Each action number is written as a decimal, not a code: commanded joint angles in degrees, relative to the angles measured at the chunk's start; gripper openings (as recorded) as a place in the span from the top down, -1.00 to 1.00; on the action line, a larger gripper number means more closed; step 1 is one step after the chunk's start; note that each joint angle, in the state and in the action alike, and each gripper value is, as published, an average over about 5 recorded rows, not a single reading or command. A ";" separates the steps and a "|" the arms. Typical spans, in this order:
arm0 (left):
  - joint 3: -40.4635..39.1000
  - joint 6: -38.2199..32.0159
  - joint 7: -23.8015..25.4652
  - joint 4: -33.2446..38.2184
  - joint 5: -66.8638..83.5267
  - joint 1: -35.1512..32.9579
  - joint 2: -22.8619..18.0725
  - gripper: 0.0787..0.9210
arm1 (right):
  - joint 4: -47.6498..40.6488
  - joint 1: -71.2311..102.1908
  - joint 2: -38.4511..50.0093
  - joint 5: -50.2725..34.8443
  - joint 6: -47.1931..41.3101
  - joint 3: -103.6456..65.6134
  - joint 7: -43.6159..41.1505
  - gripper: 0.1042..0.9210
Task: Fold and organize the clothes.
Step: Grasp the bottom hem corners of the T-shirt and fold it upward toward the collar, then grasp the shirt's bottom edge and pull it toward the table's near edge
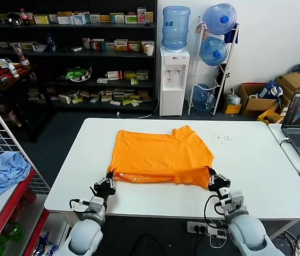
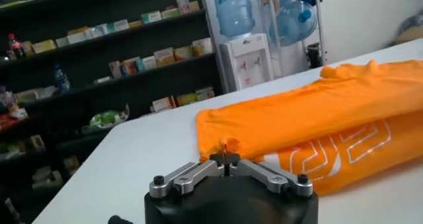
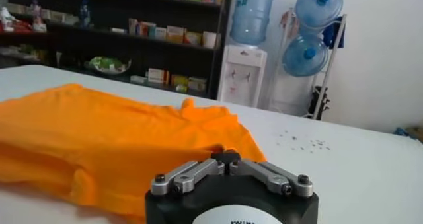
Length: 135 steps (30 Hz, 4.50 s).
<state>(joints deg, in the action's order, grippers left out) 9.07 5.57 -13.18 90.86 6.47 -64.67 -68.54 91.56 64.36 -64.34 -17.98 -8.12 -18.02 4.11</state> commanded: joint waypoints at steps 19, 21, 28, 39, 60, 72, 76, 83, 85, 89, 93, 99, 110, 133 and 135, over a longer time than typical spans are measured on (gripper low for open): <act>0.11 5.55 -0.42 3.62 12.03 -2.58 4.76 -0.27 | 10.68 13.55 7.43 -4.19 -10.57 -6.40 -1.84 -0.46; 0.19 6.11 -0.56 3.32 13.39 -2.25 4.83 -0.39 | 10.17 13.88 7.21 -4.30 -10.85 -7.01 -1.89 -0.60; -0.56 6.88 -0.34 1.14 14.46 -0.08 4.45 -0.75 | 7.59 12.81 5.85 -3.92 -11.25 -6.58 -2.25 -0.76; -0.48 6.49 0.73 -0.76 15.63 0.98 4.64 -0.41 | 3.10 9.71 3.88 -2.19 -10.09 -4.11 -3.30 -0.26; -0.14 5.04 1.90 4.39 15.62 -3.91 5.63 0.95 | 9.29 14.19 9.19 -3.30 -10.99 -6.70 -2.92 0.95; 0.49 4.71 1.44 10.54 14.53 -9.55 6.28 0.98 | 7.62 12.97 8.17 -4.17 -7.40 -7.04 -2.36 0.95; 0.64 4.68 1.40 10.66 14.30 -9.57 6.25 0.98 | 5.91 11.21 6.85 -4.52 -4.90 -6.68 -2.47 0.84; 0.90 4.61 1.34 10.51 14.32 -9.56 6.32 0.98 | 1.66 7.52 3.97 -5.68 -2.08 -5.42 -2.77 0.34; 0.85 4.61 1.31 10.35 14.32 -9.46 6.29 0.98 | 0.30 6.58 3.09 -5.76 -1.71 -5.02 -2.92 0.22; 0.79 4.53 1.31 9.83 14.35 -9.22 6.22 0.98 | -3.06 4.69 1.49 -5.52 -1.39 -4.23 -2.93 -0.07; 0.79 4.37 1.31 9.48 14.38 -9.17 6.14 0.98 | -5.16 3.91 0.78 -5.00 -1.56 -3.94 -2.75 -0.08; 0.92 4.10 1.37 9.54 14.50 -9.39 6.28 0.98 | -4.86 4.56 1.12 -3.83 -1.63 -3.62 -3.23 0.38; 1.36 4.44 0.90 13.85 15.68 -12.28 8.67 0.98 | 5.01 11.11 6.24 -2.07 -4.50 -5.30 -1.64 0.94; 2.46 6.45 0.00 20.68 12.97 -21.89 10.36 0.72 | 22.38 27.91 11.55 -5.94 -18.15 -13.58 2.28 0.69; 2.74 7.53 -0.15 21.37 13.18 -21.16 10.65 0.57 | 23.84 28.25 11.90 -8.09 -20.44 -14.30 3.53 0.55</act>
<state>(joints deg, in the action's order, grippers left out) 11.68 11.57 -12.94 110.63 19.98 -84.89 -58.20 109.71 88.61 -53.49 -22.87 -21.77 -29.87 5.87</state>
